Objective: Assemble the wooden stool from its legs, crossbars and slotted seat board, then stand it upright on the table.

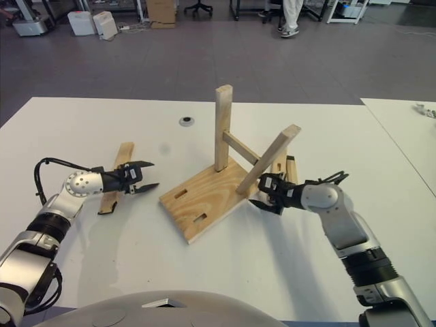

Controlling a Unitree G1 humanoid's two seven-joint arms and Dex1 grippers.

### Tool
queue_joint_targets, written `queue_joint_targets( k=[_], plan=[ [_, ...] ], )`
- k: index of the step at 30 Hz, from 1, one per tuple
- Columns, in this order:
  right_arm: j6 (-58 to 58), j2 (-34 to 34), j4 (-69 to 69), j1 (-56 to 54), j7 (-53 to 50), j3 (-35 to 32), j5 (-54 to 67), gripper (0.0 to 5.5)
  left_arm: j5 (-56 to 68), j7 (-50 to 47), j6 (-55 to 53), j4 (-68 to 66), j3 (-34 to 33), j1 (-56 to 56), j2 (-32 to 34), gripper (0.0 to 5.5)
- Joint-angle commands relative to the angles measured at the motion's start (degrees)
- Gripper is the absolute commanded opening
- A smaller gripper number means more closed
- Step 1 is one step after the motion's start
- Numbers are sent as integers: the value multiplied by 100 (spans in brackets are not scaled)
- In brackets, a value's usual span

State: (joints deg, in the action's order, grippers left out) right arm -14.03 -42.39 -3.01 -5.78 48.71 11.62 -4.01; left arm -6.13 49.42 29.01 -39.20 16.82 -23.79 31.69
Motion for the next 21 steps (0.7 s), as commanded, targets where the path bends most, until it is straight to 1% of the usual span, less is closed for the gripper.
queue_joint_targets(
  k=[1, 4, 7, 8, 11, 13, 14, 16, 18, 21],
  plan=[
    [95, 505, 607, -386, -684, 223, -436, 381, 332, 596, 63, 965, 307, 918, -51, 327],
    [344, 998, 1169, -785, -953, 354, -473, 381, 759, 776, -223, 2152, 379, 1518, -5, 327],
    [523, 1306, 1549, -1044, -1124, 389, -491, 381, 1035, 783, -907, 3225, 392, 1956, 34, 327],
    [568, 1342, 1620, -1079, -1141, 385, -501, 381, 1048, 743, -1067, 3422, 352, 2060, 50, 327],
    [605, 1187, 1751, -1098, -1225, 156, -491, 381, 1096, 533, -1194, 3451, 28, 2315, 165, 327],
    [170, 1206, 1750, -1191, -1403, -545, -10, 381, 1183, 231, -1242, 3400, -423, 2510, 250, 327],
    [-88, 1270, 1772, -1287, -1549, -1013, 341, 381, 1276, 44, -1315, 3438, -670, 2642, 236, 327],
    [-620, 1313, 1805, -1371, -1901, -1830, 886, 381, 1592, -368, -1657, 3695, -1062, 2957, 47, 327],
    [-1125, 1222, 1756, -1277, -2225, -2176, 961, 381, 1873, -576, -2046, 4066, -1162, 3276, -135, 327],
    [-1726, 1289, 1568, -1030, -2479, -2413, 1105, 381, 2065, -1125, -2363, 4517, -1288, 3658, -573, 327]
  ],
)
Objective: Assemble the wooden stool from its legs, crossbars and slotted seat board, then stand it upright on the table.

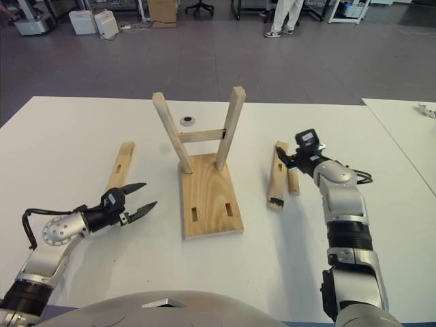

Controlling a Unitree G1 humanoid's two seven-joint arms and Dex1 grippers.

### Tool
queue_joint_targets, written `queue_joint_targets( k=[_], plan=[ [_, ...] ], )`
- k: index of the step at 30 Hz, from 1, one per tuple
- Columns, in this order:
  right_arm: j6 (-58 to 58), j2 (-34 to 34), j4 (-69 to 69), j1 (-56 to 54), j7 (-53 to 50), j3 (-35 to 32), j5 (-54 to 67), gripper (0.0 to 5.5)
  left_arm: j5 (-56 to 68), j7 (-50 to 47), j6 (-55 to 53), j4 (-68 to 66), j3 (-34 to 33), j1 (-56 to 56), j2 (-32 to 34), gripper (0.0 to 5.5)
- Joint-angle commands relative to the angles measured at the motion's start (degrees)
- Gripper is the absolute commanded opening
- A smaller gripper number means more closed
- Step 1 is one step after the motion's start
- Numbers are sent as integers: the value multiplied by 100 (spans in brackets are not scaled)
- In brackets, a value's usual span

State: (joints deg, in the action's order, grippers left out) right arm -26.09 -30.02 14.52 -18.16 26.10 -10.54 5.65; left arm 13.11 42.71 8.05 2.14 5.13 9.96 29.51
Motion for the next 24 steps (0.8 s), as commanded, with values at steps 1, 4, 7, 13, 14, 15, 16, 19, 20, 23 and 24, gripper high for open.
queue_joint_targets(
  k=[1, 4, 7, 13, 14, 15, 16, 19, 20, 23, 24],
  plan=[
    [-649, 77, -291, 340, -234, -182, 164, 381, 215, -577, -354, 466, -162, 317, -483, 327],
    [-933, 208, -533, 732, -332, -145, 218, 381, 207, -804, -460, 613, -232, 358, -651, 327],
    [-1012, 262, -564, 1062, -433, -139, 187, 381, 171, -853, -496, 612, -287, 319, -666, 327],
    [-992, 402, -496, 1337, -624, -237, 272, 381, 132, -897, -541, 686, -267, 256, -707, 327],
    [-993, 420, -541, 1396, -617, -196, 280, 381, 122, -906, -546, 705, -253, 263, -722, 327],
    [-994, 437, -576, 1433, -616, -159, 290, 381, 114, -913, -551, 718, -244, 264, -734, 327],
    [-1013, 469, -638, 1462, -618, -124, 309, 381, 112, -917, -559, 731, -235, 262, -746, 327],
    [-1105, 559, -845, 1460, -647, -87, 382, 381, 100, -923, -572, 737, -209, 230, -767, 327],
    [-1133, 593, -901, 1445, -674, -114, 422, 381, 93, -925, -575, 739, -197, 224, -774, 327],
    [-1215, 636, -974, 1415, -711, -129, 485, 381, 62, -951, -573, 774, -160, 245, -801, 327],
    [-1246, 631, -958, 1477, -725, -83, 445, 381, 49, -958, -572, 764, -142, 227, -810, 327]
  ],
)
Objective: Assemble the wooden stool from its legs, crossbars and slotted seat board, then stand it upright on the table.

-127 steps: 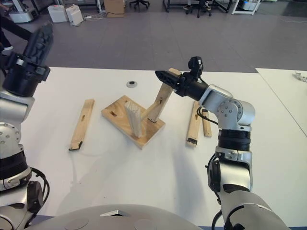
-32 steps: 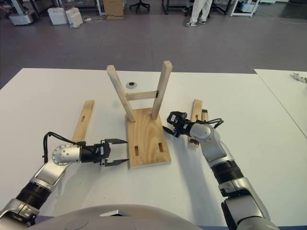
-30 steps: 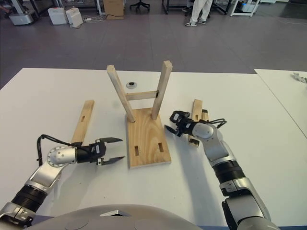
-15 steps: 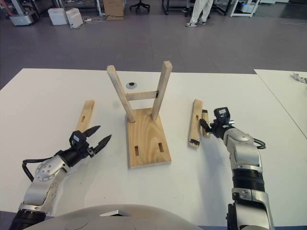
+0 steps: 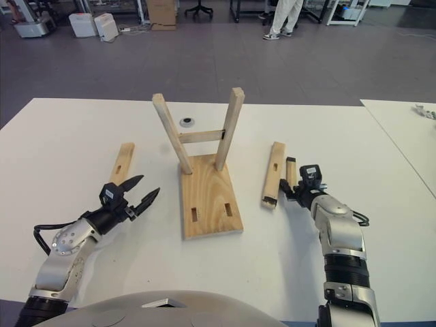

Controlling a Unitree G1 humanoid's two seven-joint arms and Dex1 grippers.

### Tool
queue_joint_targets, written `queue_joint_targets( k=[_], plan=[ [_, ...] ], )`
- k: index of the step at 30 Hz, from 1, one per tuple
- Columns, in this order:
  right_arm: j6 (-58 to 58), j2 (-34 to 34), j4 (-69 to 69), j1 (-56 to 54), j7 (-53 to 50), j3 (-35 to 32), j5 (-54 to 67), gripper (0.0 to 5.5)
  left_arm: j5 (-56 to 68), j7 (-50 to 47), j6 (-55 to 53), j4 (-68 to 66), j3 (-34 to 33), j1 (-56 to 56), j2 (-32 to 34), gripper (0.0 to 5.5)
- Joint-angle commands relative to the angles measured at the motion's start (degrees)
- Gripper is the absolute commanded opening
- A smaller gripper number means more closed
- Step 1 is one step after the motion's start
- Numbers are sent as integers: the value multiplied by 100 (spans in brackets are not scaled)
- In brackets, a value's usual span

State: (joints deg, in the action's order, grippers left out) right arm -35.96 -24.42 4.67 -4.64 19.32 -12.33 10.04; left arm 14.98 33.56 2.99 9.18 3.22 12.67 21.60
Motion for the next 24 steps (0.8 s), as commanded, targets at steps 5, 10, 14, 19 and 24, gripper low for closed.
queue_joint_targets(
  k=[5, 10, 14, 19, 24],
  plan=[
    [-290, 228, 374, 623, -304, 48, -66, 317, -203, -334, -108, 73, -17, 2, -156, 327],
    [-336, 283, 247, 774, -345, 64, -2, 232, 643, -1196, -1692, 421, -356, 46, -735, 327],
    [-329, 395, 118, 928, -422, 66, 38, 158, 801, -1698, -2605, 675, -489, -118, -896, 327],
    [-128, 649, -338, 581, -653, -7, 154, 132, 1975, -1917, -3046, 1132, -1026, 44, -1552, 327],
    [655, 575, -700, -1379, -1052, -696, 575, 132, 3535, -2062, -3298, 1726, -2033, -1004, -1231, 327]
  ],
)
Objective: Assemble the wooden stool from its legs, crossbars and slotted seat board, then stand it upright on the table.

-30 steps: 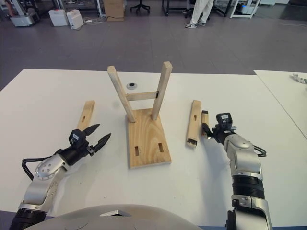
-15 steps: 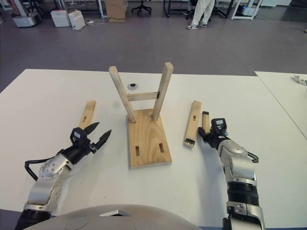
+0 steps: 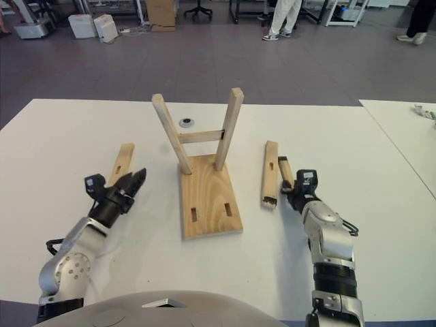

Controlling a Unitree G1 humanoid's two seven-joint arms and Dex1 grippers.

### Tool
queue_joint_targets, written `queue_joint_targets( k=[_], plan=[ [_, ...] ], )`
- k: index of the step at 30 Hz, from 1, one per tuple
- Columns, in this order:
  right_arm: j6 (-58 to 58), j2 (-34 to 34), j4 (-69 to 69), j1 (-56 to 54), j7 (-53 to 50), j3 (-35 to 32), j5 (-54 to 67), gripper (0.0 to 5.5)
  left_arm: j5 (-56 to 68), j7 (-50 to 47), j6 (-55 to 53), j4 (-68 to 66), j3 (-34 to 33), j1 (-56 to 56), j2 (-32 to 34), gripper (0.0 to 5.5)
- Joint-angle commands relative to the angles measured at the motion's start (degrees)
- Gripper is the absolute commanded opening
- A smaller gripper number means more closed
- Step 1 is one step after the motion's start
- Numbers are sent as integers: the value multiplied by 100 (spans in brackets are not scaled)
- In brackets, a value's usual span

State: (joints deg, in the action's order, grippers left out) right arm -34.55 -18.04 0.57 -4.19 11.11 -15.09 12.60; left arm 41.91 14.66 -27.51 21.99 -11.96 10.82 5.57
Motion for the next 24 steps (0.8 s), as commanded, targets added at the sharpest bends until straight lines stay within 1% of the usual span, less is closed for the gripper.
queue_joint_targets(
  k=[1, 3, 5, 8, 10, 13, 16, 22, 24],
  plan=[
    [667, -39, -530, -1946, -228, -421, 458, 132, 1292, -325, -374, 665, -629, -1235, 497, 327],
    [1051, -54, -987, -2701, 66, -152, 589, 132, 2152, -759, -581, 988, -678, -2068, 636, 327],
    [1201, -12, -1342, -3042, 408, 47, 872, 132, 2699, -1190, -696, 1161, -584, -2633, 700, 327],
    [1021, 151, -1914, -3164, 980, 469, 1546, 132, 3242, -1726, -731, 1187, -375, -3344, 679, 327],
    [901, 147, -2161, -3007, 1440, 833, 1866, 132, 3393, -1890, -753, 1121, -221, -3682, 693, 327],
    [851, 36, -2311, -2821, 1928, 1161, 2080, 131, 3520, -2042, -786, 1036, -42, -3966, 732, 327],
    [775, -31, -2398, -2729, 2336, 1351, 2312, 131, 3540, -2124, -799, 973, 93, -4095, 761, 327],
    [811, -152, -2437, -2620, 2726, 1703, 2244, 131, 3680, -2158, -719, 975, 185, -4120, 753, 327],
    [819, -158, -2449, -2617, 2742, 1753, 2232, 131, 3714, -2236, -670, 976, 198, -4134, 716, 293]
  ],
)
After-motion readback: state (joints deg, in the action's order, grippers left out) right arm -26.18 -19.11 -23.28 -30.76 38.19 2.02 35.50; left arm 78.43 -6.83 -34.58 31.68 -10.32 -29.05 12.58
